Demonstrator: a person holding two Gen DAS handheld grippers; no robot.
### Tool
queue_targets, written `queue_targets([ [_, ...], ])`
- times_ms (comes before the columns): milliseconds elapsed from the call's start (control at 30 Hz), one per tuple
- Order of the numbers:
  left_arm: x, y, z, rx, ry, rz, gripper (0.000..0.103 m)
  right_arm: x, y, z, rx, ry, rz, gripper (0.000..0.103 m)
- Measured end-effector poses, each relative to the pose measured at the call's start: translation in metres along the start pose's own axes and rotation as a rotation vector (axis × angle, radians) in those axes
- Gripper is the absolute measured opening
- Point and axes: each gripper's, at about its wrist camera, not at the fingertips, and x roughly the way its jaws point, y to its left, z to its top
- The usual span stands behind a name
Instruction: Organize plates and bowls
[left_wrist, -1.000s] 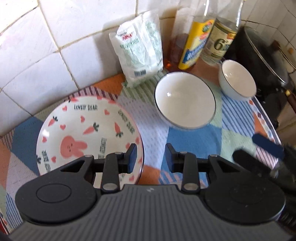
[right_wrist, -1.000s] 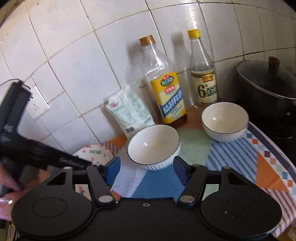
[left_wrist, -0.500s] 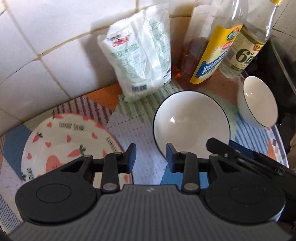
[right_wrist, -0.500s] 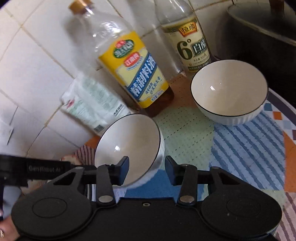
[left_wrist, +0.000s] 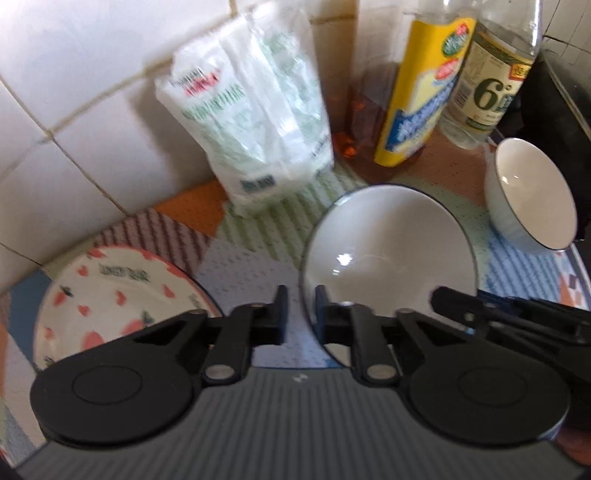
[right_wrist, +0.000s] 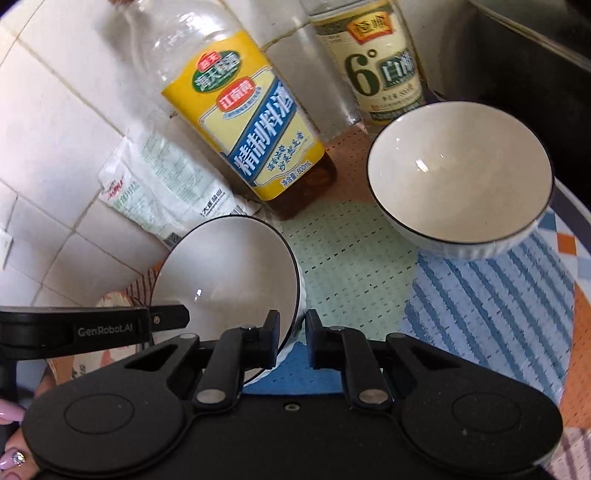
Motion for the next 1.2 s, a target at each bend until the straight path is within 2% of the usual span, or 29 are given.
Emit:
queue_targets([
  [100, -0.003, -0.006, -0.003, 0.025, 0.023, 0.013, 0.008, 0.005, 0.005, 0.001, -0.039, 0.033, -0.022, 0.015],
  [200, -0.008, -0.002, -0.006, -0.006, 0.04, -0.009, 0.008, 0.0, 0.016, -0.002, -0.146, 0.048, -0.047, 0.016],
  [333, -0.02, 0.005, -0.012, -0.022, 0.049, -0.052, 0.008, -0.013, 0.013, -0.009, -0.102, 0.04, -0.025, 0.016],
  [500, -0.044, 0.006, -0.026, 0.029, 0.083, -0.041, 0.008, -0.035, 0.022, -0.023, -0.077, 0.02, -0.014, 0.016],
  [700, -0.075, 0.009, -0.048, 0.092, 0.086, -0.036, 0.008, -0.063, 0.031, -0.053, 0.008, -0.022, 0.01, 0.016],
  [1033, -0.122, 0.025, -0.091, 0.158, 0.089, -0.068, 0.008, -0.109, 0.063, -0.103, 0.003, -0.112, 0.022, 0.016],
  [1200, -0.128, 0.033, -0.111, 0.173, 0.097, -0.078, 0.008, -0.122, 0.083, -0.127, -0.052, -0.137, -0.016, 0.017],
])
